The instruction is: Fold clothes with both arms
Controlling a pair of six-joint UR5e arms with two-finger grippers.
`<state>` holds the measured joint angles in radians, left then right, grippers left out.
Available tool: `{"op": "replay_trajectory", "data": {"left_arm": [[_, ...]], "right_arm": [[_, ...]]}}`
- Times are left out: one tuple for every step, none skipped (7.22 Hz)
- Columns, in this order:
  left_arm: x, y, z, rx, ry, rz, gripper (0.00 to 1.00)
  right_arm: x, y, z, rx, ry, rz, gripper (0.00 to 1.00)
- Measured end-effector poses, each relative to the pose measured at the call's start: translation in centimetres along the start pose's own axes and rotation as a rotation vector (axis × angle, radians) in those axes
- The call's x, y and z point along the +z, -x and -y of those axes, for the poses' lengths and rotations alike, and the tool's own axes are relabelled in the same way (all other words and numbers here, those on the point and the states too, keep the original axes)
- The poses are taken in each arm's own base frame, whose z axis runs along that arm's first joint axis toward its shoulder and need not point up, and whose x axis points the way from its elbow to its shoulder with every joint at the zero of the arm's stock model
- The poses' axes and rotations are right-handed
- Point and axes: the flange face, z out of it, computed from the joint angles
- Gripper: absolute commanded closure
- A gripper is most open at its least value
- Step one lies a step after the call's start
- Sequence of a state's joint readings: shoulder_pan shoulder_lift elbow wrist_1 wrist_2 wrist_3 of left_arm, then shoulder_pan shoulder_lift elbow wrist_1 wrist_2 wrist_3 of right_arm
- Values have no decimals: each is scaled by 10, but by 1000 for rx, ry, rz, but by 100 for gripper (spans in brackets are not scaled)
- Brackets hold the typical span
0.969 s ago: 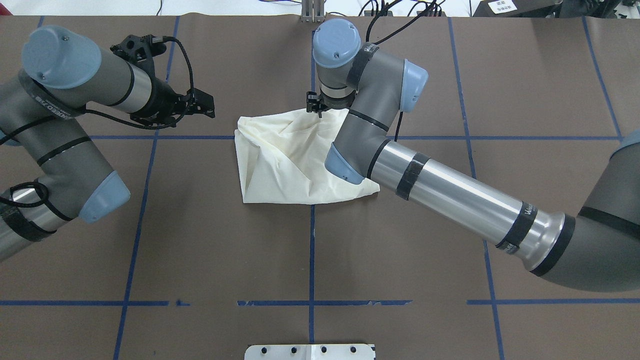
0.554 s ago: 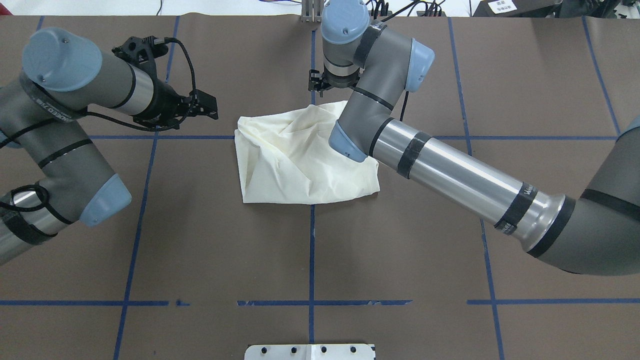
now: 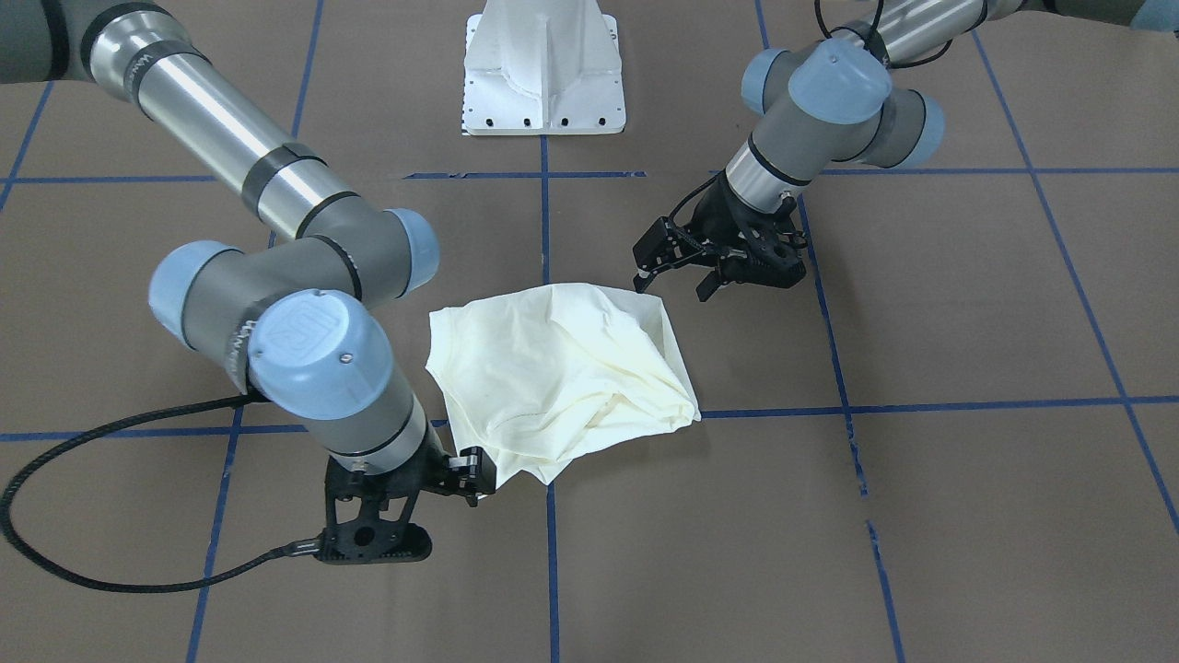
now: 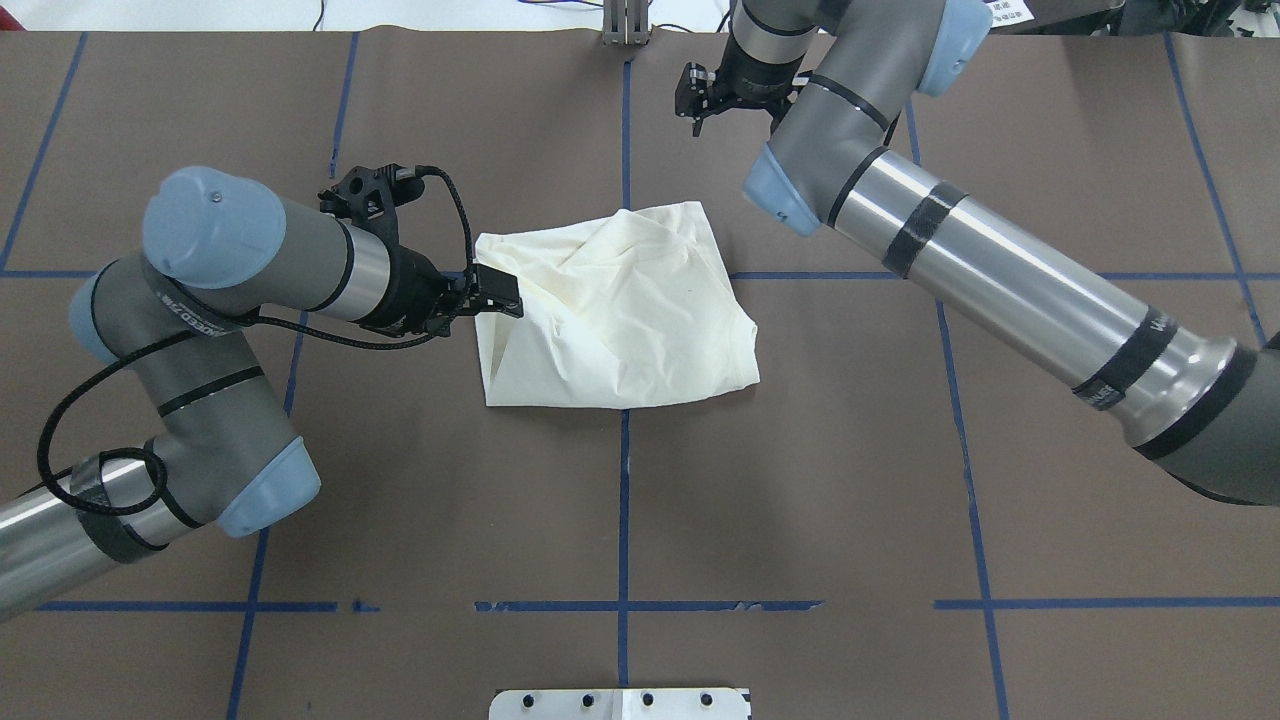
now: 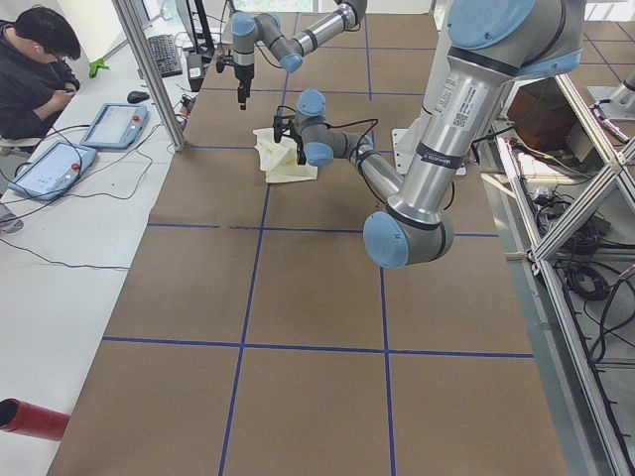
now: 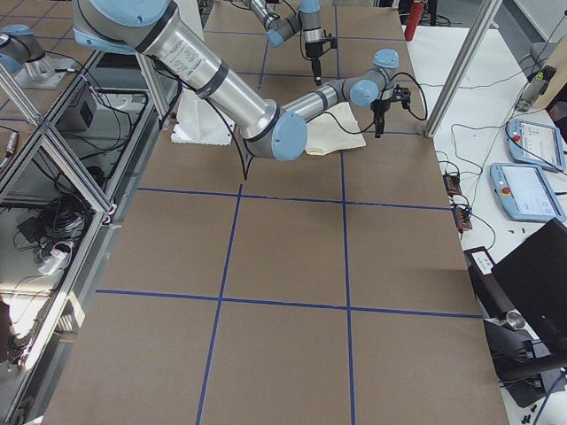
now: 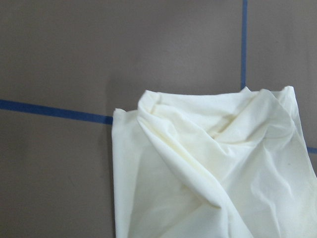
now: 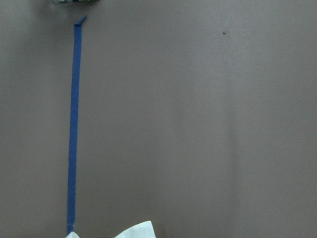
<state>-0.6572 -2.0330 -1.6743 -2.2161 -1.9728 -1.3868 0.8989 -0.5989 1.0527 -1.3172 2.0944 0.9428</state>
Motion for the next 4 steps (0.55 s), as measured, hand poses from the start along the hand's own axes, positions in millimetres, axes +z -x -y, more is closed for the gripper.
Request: {"op": "replay_trajectory", "data": {"left_arm": [[17,6,5,14,-31,-26,0],[32,7,11,22,-60,-42,0],[42,4,15,28,-74,-53,0],[48,2,16,35,-77,-64,0]], "right_arm": [[-12,-21,2,-6,14,3,0],[-20,-36,2,-10,19,3,0],[-24,-47,2,-8,22,3,0],[-27,-54,3,-3,24,5,0]]}}
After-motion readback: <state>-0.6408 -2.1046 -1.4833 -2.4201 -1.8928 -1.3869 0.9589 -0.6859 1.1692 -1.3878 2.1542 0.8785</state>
